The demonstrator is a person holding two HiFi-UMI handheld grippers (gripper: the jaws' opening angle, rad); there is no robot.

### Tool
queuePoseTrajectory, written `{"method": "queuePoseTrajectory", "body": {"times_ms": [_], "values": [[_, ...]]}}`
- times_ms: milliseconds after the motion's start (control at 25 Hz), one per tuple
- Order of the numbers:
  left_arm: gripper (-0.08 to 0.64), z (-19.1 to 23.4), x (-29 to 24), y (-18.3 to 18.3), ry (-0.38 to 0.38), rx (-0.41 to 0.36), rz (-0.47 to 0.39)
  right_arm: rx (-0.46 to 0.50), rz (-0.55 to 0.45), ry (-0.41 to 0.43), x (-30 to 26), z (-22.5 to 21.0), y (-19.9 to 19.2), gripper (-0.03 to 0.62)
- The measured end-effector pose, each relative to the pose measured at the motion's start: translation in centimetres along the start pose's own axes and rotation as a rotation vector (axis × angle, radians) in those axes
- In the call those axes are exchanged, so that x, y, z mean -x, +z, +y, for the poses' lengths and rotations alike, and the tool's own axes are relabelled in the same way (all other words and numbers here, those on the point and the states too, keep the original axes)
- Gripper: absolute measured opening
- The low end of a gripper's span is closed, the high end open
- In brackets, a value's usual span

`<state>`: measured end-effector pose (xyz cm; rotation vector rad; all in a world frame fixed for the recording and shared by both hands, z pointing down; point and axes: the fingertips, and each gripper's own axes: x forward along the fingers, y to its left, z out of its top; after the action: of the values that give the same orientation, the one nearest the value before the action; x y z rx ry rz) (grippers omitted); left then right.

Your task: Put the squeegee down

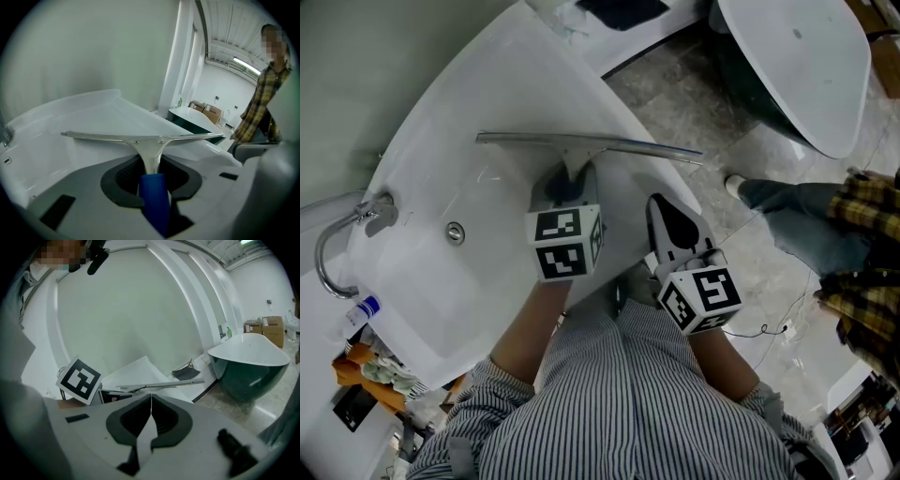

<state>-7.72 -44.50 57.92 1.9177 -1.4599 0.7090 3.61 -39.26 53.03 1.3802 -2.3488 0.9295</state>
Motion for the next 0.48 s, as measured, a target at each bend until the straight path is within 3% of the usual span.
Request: {"method": "queuePoseTrajectory", "body": {"times_ms": [480], "values": [[0.115,0.02,-0.02,-0.14,0.040,-0.040,-0.001,-0.014,0.000,0.017,0.19,0.33,-0.29,0.017]]}}
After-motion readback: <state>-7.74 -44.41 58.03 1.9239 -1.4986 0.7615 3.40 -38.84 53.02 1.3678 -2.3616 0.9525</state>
